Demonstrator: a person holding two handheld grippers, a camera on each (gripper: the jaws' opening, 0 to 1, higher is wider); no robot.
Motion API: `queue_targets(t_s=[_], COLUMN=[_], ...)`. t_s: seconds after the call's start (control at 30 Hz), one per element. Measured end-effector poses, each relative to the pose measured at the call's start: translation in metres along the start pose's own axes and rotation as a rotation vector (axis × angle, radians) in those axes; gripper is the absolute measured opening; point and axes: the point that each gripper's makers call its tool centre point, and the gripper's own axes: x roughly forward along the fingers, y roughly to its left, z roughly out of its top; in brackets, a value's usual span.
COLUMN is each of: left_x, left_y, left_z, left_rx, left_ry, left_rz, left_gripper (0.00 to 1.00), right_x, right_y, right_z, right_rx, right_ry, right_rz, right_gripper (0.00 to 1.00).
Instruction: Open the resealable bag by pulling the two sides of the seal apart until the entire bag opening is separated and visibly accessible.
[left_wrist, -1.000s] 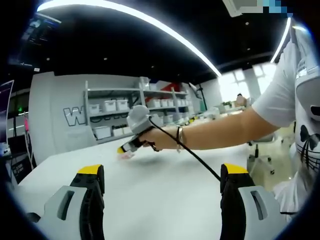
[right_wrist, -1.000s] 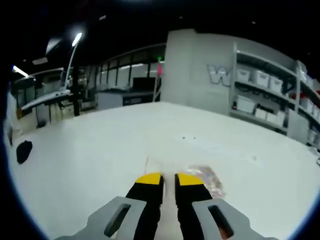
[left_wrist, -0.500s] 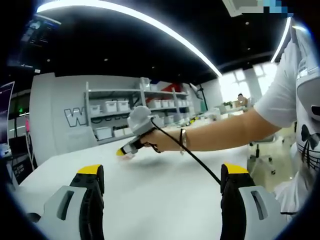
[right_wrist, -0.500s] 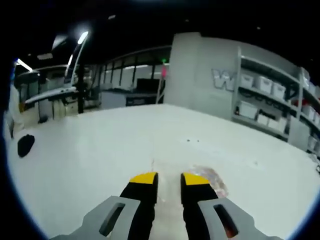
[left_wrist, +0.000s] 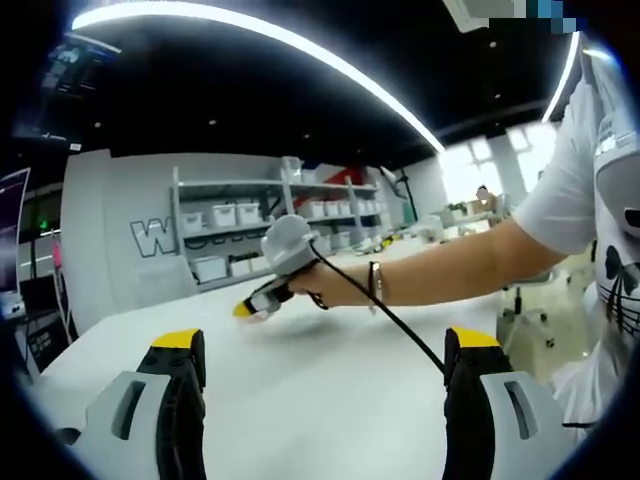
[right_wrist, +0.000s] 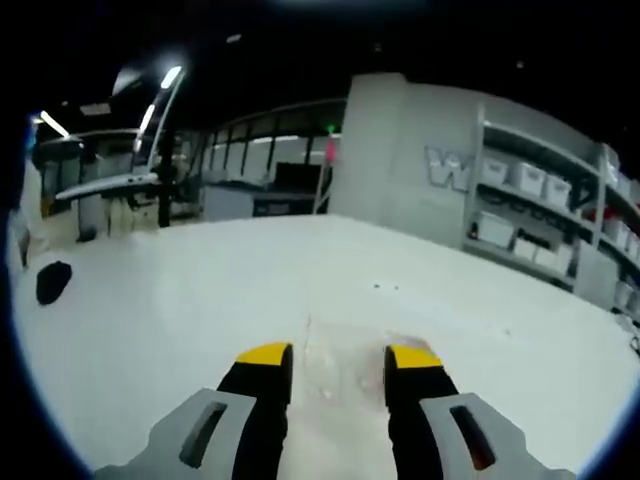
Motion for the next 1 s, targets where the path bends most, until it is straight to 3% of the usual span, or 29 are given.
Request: queue_targets(t_s=[0.17,0.4,0.5,0.77,1.0], left_x=[-0.001,-0.002,-0.002,-0.003,-0.004], left_y=[0.002,0.004,0.005,0.006,0.007], left_z=[0.001,0.002,0.002,0.004,0.004], left_rx=[0.001,-0.002,-0.003,0.003,0.008], left_ry=[0.000,-0.006,-0.007,-0.007,-0.006], left_rz=[0.004,0.011,0.014,0.020,0.022], left_gripper=[0.99,0.99,0.99,0.99,0.99], right_x=[0.003,0.002,0.001,0.000,-0.005], right_y=[0.001,0.002,0.002,-0.005,-0.010], right_z=[0.002,0.004,0.004,0.005,0.001], right_rx=[-0.007,0.015,-0.001,0.032,0.038], right_ry=[-0.006,-0.048,-0.049,-0.072,-0.076], right_rz=[0.001,0.006,0.000,-0.033,-0.051], right_gripper=[0.46,0.75,0.76,1.00,1.00])
